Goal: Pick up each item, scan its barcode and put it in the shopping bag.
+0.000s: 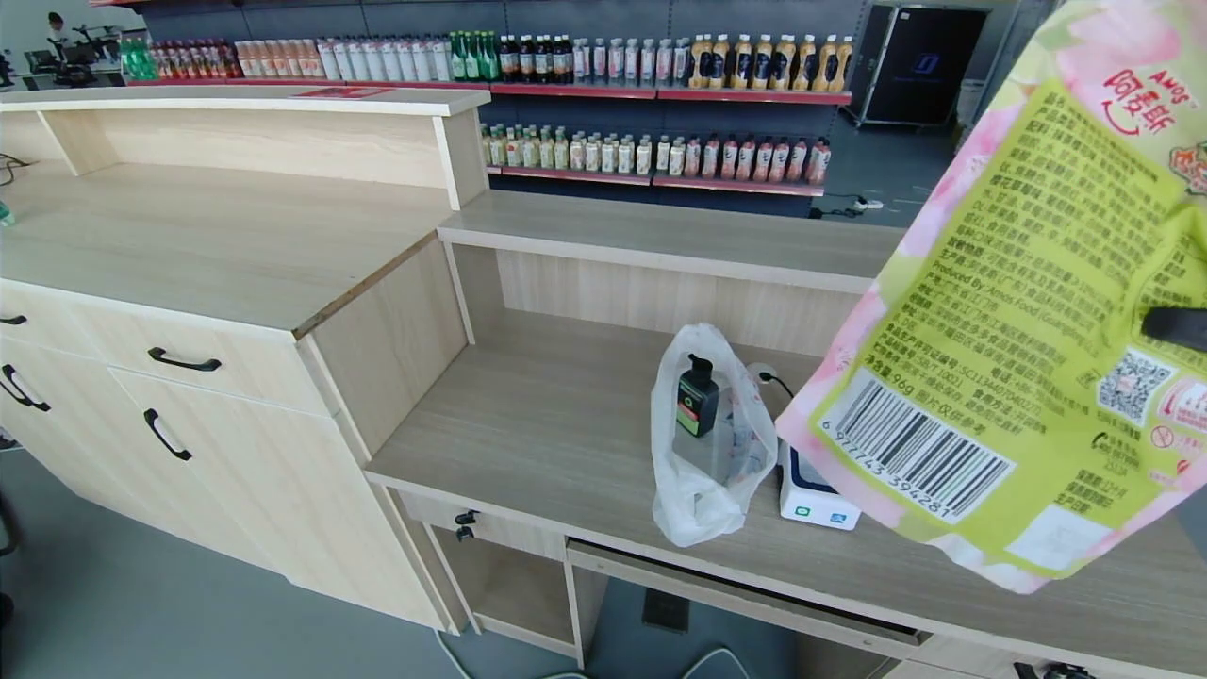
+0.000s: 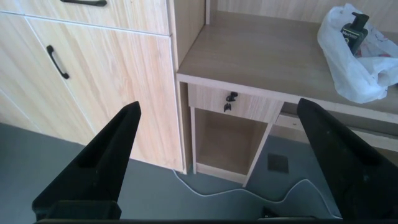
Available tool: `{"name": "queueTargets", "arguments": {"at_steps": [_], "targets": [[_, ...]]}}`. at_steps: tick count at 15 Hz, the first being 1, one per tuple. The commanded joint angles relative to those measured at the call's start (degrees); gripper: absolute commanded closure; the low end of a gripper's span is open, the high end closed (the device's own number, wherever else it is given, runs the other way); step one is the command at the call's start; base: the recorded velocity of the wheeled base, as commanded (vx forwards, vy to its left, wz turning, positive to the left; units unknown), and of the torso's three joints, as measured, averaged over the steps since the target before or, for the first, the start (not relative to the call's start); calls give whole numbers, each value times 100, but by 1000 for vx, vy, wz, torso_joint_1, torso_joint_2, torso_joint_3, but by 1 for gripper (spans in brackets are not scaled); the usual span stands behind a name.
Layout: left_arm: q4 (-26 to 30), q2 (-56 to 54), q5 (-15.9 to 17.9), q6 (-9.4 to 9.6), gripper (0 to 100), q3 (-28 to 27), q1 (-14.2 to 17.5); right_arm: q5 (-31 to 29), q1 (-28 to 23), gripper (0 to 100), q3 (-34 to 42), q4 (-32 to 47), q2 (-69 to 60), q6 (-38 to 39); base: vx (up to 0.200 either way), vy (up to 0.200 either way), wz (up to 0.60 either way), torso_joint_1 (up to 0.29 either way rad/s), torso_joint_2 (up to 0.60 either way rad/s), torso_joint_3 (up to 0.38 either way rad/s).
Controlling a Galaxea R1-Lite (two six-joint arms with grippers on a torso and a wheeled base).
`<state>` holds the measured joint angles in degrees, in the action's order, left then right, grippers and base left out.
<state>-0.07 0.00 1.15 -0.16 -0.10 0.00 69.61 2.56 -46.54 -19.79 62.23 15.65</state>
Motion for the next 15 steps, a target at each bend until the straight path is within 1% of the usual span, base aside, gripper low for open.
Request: {"name": "queueTargets", "arguments": {"at_steps": [1,6,10,15], "targets": [[-1,9,0,-11,0,1,0,0,342,100,-197,1,-150,149,0,0,0,0,0,0],[-1,9,0,-2,0,1,0,-17,377,100,-417,1,-132,254,0,0,0,0,0,0],[-1,9,0,-2,0,1,0,-26,465,100,-751,1,-62,412,0,0,0,0,0,0],[-1,9,0,-2,0,1,0,-35,456,100,-443,45,-440,483,0,0,0,0,0,0]]}}
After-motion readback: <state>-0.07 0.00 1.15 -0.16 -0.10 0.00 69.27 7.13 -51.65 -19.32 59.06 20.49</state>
